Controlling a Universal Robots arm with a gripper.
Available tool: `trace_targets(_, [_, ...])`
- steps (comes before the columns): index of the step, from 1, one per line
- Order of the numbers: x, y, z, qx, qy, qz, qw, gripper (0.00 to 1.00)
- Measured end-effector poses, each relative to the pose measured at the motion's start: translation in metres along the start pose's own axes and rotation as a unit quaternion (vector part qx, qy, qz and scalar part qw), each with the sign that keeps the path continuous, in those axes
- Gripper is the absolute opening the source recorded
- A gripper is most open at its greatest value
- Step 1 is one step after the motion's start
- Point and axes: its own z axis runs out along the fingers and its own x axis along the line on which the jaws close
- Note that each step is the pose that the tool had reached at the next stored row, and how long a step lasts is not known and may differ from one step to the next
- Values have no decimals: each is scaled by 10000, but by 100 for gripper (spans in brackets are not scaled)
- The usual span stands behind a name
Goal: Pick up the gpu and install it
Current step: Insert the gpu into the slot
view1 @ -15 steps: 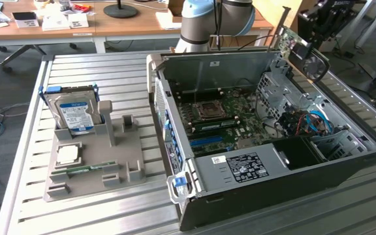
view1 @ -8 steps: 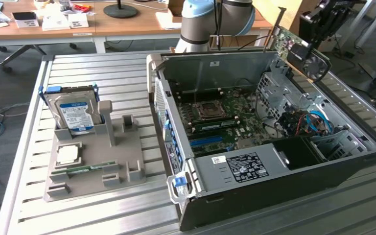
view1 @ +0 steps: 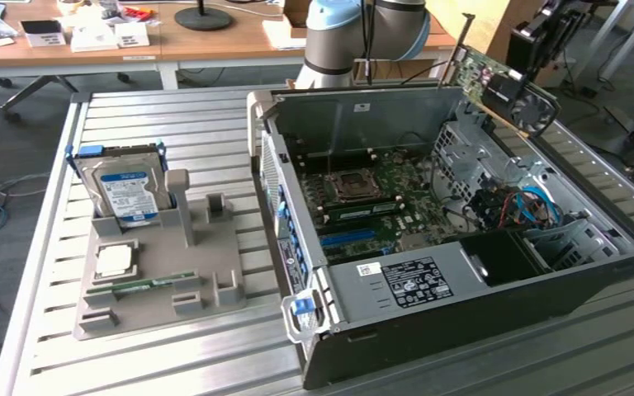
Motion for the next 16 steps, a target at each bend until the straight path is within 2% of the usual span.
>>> trace_targets(4, [0, 0, 2, -16, 13, -344, 9994, 27])
trace_targets(8, [0, 0, 4, -32, 26, -694, 9976, 27])
trace_targets(12, [0, 0, 6, -49, 40, -1048, 9945, 27])
trace_targets(16, [0, 0, 8, -65, 54, -1408, 9900, 27])
